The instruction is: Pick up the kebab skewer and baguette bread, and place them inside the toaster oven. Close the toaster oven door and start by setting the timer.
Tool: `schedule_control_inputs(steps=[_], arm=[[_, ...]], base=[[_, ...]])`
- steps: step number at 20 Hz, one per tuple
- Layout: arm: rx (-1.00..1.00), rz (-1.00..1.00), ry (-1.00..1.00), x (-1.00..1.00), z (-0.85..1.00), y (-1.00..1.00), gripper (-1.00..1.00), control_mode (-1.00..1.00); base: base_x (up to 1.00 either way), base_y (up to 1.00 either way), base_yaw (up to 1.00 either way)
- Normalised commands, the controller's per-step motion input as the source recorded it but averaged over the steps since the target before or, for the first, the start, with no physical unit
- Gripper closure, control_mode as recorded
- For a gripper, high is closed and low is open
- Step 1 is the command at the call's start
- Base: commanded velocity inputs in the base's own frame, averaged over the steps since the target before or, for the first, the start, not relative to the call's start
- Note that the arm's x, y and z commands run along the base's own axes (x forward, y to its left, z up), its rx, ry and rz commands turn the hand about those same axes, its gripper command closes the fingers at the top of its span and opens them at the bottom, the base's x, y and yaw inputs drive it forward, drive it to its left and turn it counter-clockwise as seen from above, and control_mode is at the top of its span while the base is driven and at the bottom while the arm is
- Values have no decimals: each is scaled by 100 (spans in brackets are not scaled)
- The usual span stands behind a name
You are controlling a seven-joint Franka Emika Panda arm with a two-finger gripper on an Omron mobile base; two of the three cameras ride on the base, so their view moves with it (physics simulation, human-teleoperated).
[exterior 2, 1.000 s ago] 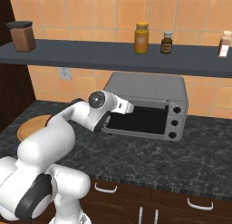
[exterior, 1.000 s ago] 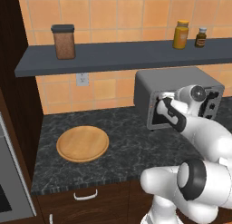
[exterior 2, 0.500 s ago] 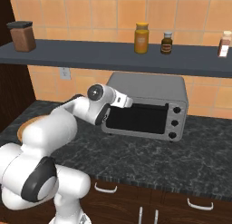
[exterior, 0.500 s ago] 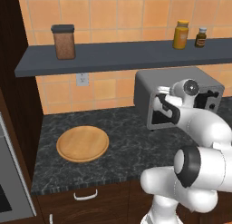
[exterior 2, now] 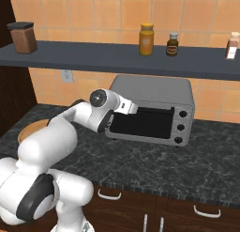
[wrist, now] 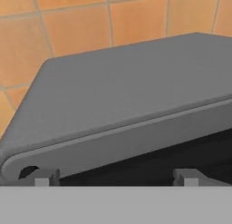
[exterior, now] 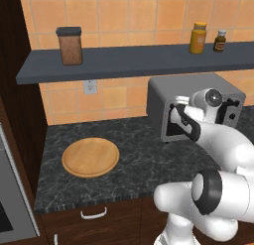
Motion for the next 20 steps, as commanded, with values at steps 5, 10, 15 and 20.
schedule_control_inputs(steps=[5,10,15,20], arm=[[0,0,0,-56,42,-29,-100,-100],[0,0,0,-58,73,-51,-100,-100],[0,2,0,-75,18,-78,-100,-100],[0,3,1,-47,5,-65,-100,-100]], base=[[0,0,0],[0,0,0],[0,0,0],[0,0,0]])
